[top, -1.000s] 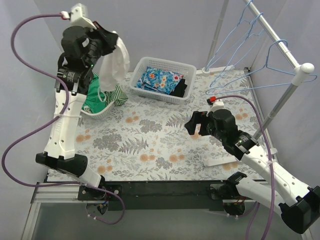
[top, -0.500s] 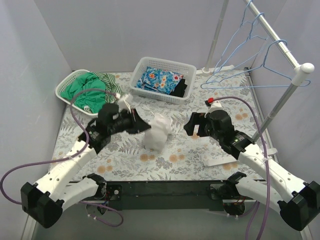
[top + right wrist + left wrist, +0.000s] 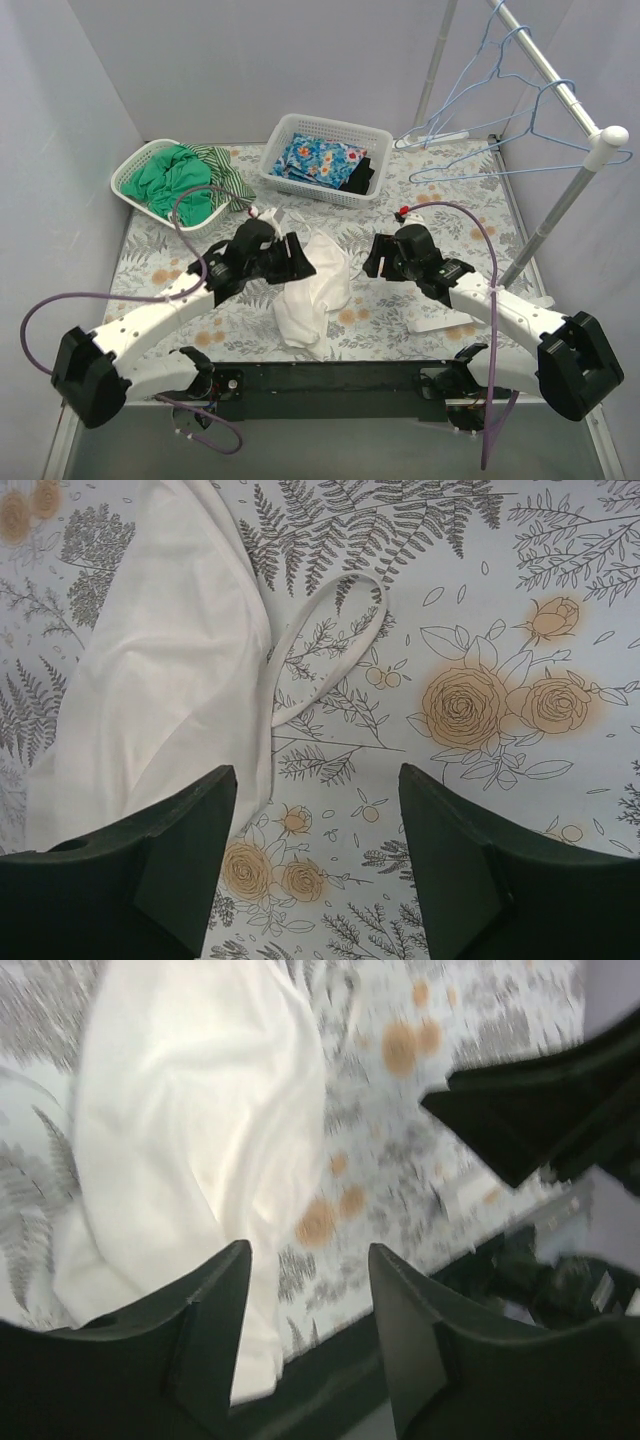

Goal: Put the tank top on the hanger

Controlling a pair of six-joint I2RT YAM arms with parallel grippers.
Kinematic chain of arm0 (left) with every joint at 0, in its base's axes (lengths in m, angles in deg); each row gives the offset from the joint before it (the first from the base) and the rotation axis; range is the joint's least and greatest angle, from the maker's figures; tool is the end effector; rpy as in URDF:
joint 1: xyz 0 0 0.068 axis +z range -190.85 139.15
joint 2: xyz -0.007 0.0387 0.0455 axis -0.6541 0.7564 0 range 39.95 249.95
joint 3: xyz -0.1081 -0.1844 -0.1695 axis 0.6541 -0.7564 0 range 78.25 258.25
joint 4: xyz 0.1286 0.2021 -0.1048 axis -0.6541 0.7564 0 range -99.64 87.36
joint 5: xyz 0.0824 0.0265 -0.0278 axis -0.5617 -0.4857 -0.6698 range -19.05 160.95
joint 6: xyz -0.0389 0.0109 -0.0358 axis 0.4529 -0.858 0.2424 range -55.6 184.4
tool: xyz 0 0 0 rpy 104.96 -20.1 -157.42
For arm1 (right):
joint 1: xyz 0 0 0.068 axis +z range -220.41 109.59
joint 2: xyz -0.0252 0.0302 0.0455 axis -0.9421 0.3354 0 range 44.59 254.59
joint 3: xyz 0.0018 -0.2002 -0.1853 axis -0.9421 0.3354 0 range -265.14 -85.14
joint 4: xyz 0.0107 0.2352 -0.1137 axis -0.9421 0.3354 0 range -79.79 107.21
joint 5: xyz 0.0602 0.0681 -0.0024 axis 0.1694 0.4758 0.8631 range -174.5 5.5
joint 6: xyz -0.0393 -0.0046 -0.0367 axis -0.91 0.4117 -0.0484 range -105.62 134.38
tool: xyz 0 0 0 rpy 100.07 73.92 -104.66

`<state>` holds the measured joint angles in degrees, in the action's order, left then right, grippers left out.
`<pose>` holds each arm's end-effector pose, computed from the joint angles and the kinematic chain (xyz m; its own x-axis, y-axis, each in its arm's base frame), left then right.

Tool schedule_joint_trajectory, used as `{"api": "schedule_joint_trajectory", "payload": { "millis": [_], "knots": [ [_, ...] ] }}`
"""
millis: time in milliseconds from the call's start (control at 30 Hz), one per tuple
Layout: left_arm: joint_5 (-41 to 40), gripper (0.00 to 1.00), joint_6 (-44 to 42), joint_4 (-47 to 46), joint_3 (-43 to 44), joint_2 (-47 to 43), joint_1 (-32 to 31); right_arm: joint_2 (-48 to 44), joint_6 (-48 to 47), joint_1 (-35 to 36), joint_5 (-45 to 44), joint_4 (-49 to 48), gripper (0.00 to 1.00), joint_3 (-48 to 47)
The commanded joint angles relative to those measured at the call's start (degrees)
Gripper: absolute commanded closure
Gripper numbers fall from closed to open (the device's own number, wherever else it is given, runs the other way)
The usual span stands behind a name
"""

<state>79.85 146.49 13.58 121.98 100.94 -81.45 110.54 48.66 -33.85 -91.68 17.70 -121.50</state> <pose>0.1686 -0.1518 0.2580 -0.7932 -0.6089 -0.0052 -0.3875 0.5113 -0.7671 0.1974 0.1407 0.2198 -0.6879 0.1857 -0.7016 -0.1493 0.9098 0.3872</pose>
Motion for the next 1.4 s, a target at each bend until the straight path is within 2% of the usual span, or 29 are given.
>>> {"api": "schedule_joint_trajectory", "payload": {
  "millis": [0,100,133,200,300,333,567,800,967,1167,1367],
  "knots": [
    [-17.9,0.53,-3.2,1.4,12.3,15.7,1.7,2.7,3.4,0.3,-5.4,-6.4,0.28,0.5],
    [-23.0,0.62,-4.2,2.3,21.5,27.7,3.9,5.0,3.7,0.3,-7.8,-6.9,0.36,-0.2],
    [-25.2,0.62,-4.1,2.3,23.3,30.7,4.4,5.4,3.9,0.2,-8.5,-6.9,0.42,-0.1],
    [-27.2,0.62,-4.3,2.4,28.2,37.3,6.0,6.5,4.3,0.3,-9.0,-8.8,0.44,0.0],
    [-29.2,0.62,-3.3,3.1,31.7,42.0,8.1,7.6,4.2,0.3,-10.0,-9.9,0.44,-0.1],
    [-29.6,0.59,-3.1,3.1,32.8,43.9,8.5,7.8,4.1,0.3,-10.6,-10.0,0.44,-0.3],
    [-27.6,0.58,-1.1,0.4,36.1,50.3,12.8,11.0,3.2,0.2,-10.4,-11.3,0.44,-2.0],
    [-25.6,0.57,0.4,0.0,41.0,53.8,12.9,13.7,2.8,0.2,-11.5,-12.3,0.43,-3.4],
    [-28.3,0.58,0.9,1.6,44.0,56.8,12.9,15.7,2.5,-0.5,-11.1,-12.5,0.43,-4.5],
    [-32.3,0.66,1.2,2.3,45.0,59.2,12.9,17.5,1.9,-1.3,-11.0,-12.8,0.43,-5.5],
    [-33.0,0.73,0.4,2.4,45.5,61.0,12.8,19.5,1.5,-1.9,-10.9,-12.9,0.43,-6.4]
  ]
}}
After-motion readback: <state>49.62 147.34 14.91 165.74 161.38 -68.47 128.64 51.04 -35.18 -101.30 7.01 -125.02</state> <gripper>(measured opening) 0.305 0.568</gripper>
